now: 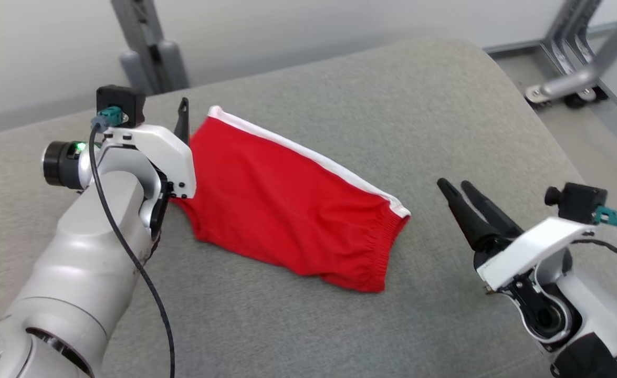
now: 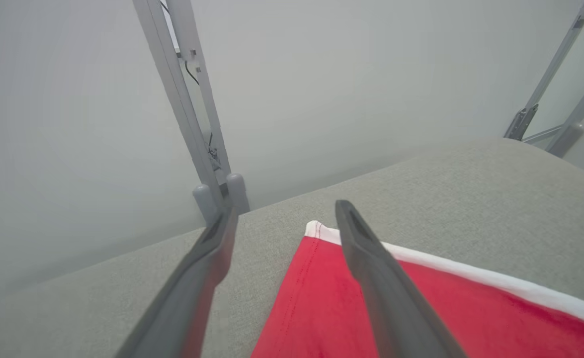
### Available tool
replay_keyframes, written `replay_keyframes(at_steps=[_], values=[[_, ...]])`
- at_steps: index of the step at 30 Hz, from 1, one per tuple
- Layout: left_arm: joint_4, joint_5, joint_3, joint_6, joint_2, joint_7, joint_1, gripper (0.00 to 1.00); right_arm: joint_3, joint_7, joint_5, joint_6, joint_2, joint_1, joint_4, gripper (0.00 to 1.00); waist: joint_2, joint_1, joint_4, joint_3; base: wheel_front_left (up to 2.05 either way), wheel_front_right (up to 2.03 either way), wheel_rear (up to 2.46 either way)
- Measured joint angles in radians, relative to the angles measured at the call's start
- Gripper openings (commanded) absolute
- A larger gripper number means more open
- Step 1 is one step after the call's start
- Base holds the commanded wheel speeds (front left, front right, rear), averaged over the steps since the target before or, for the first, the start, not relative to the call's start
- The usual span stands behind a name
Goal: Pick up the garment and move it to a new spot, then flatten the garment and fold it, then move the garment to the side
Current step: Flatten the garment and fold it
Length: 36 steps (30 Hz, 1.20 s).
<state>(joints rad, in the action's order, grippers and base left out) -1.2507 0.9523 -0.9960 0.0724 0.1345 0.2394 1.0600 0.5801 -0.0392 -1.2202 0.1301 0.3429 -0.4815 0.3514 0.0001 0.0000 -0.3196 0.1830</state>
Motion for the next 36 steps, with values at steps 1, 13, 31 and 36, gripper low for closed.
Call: replay_keyframes(at_steps=[1, 13, 31, 36], values=[[0.012, 0.0, 0.008, -0.002, 0.0, 0.01, -0.008, 1.0, 0.019, -0.046, 0.022, 0.0, 0.016, 0.004, -0.003, 1.0, 0.0, 0.0, 0.013, -0.014, 0.0, 0.0, 0.0], [0.75, -0.411, 0.304, 0.25, 0.109, 0.022, -0.493, 1.0, -0.097, -0.224, 0.343, 0.0, 0.032, 0.146, -0.022, 1.0, 0.0, 0.0001, 0.191, -0.17, 0.0, 0.0, 0.0], [1.134, -0.766, 0.686, 0.268, -0.055, 0.022, -1.081, 1.0, -0.346, -0.225, 0.614, 0.0, -0.138, 0.402, -0.093, 1.0, 0.0, 0.0, 0.318, -0.233, 0.0, 0.0, 0.0], [1.148, -0.784, 0.76, 0.189, -0.079, 0.022, -1.144, 1.0, -0.376, -0.225, 0.614, 0.0, -0.152, 0.427, -0.081, 1.0, 0.0, 0.0, 0.33, -0.238, 0.0, 0.0, 0.0]])
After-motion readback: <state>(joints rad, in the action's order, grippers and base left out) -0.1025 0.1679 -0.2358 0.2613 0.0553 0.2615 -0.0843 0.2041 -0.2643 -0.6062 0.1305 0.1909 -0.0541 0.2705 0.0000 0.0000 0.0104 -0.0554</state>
